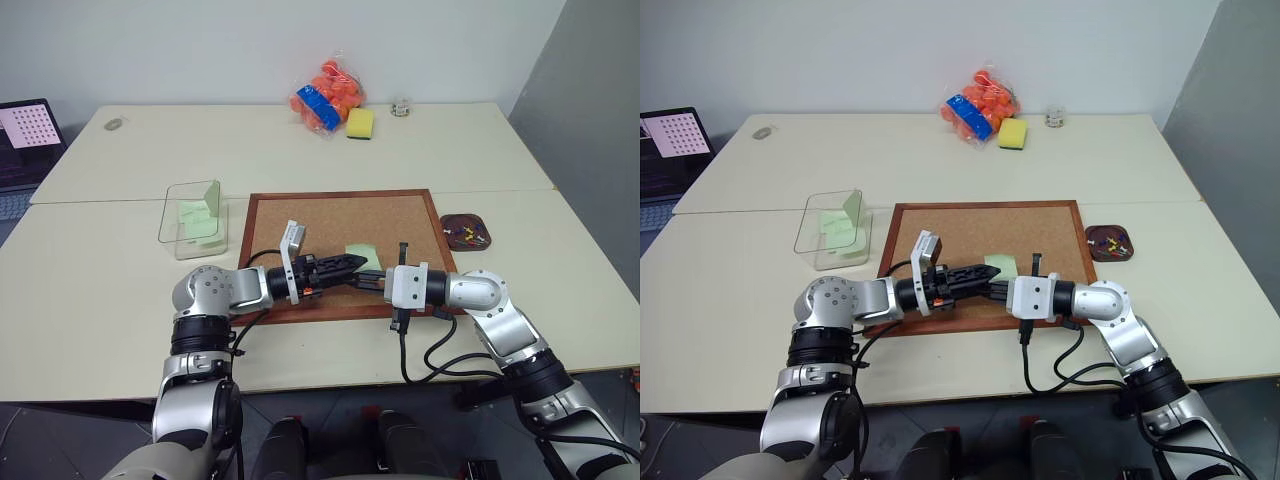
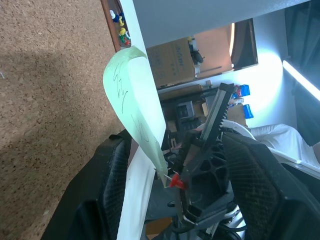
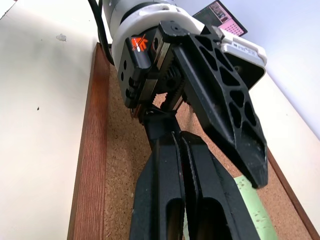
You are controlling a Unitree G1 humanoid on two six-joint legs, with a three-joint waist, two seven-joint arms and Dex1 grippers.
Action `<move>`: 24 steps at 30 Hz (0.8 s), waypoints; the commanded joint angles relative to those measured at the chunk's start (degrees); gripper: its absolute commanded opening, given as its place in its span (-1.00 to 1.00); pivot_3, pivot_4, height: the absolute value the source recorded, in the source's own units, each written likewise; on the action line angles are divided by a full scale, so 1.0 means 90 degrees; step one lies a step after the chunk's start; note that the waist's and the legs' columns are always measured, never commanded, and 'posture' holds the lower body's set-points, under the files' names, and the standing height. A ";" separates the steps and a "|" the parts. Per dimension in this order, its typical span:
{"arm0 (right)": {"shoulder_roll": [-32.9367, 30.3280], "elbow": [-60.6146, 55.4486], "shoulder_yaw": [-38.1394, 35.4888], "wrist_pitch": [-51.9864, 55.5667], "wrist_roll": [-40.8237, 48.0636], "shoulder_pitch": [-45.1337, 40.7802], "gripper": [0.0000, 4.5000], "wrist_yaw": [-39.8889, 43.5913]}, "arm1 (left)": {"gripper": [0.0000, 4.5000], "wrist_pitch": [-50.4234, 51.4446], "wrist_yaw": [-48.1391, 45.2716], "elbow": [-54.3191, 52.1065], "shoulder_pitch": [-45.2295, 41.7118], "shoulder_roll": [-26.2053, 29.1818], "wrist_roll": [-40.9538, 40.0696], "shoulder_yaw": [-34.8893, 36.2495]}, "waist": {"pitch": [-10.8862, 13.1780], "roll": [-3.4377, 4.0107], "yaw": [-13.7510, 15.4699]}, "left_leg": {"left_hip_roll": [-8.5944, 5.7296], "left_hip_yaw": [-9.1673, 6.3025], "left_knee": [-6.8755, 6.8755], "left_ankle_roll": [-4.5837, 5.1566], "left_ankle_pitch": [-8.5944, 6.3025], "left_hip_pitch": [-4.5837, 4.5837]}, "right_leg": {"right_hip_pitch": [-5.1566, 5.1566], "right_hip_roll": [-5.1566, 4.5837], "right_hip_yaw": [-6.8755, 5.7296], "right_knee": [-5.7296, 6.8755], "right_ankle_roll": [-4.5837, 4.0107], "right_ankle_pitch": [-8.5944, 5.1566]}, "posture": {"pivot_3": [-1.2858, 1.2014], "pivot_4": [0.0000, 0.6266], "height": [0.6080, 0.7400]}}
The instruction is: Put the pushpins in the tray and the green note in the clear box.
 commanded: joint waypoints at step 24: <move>-0.0095 -0.0236 -0.0178 -0.0141 0.0200 -0.0080 -1.00 -0.0040 | -0.99 -0.0841 0.0019 0.0153 -0.0113 -0.0081 0.0288 -0.0253 | 0.0000 -0.0001 0.0000 | 0.0000 0.0001 0.0000 0.0000 0.0000 0.0000 | 0.0000 0.0000 0.0001 0.0000 0.0000 0.0000 | 0.03 -0.52 1.00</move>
